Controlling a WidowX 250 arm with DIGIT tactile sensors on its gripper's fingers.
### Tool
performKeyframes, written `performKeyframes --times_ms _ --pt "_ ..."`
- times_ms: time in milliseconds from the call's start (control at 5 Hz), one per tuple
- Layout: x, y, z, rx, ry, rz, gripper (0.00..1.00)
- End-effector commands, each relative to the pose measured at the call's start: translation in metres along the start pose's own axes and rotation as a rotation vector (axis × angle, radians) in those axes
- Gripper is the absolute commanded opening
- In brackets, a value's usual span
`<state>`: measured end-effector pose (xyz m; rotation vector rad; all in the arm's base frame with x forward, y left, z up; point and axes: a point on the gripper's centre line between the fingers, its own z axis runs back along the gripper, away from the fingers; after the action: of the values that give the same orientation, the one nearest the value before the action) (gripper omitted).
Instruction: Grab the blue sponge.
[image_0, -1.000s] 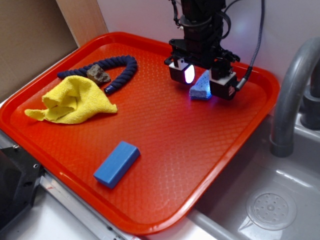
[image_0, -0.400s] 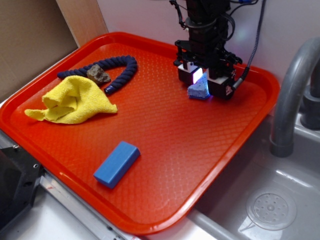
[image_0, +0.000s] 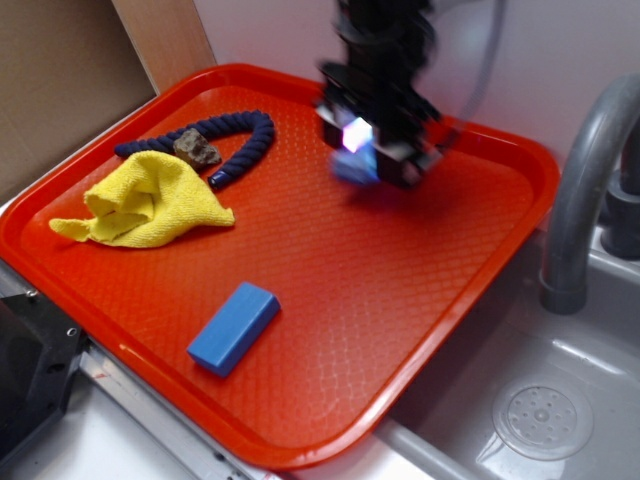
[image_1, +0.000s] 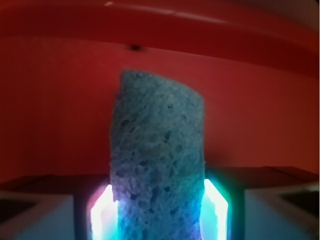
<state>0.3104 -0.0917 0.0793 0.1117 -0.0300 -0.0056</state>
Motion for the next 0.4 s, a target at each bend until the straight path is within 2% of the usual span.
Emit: performKeyframes --times_ms 0,200 --pt "-0.055 0.009 0.063 -0.081 -0.019 0.029 0.0" --pt "-0.087 0.016 0.079 -0.133 0.034 0.047 0.0"
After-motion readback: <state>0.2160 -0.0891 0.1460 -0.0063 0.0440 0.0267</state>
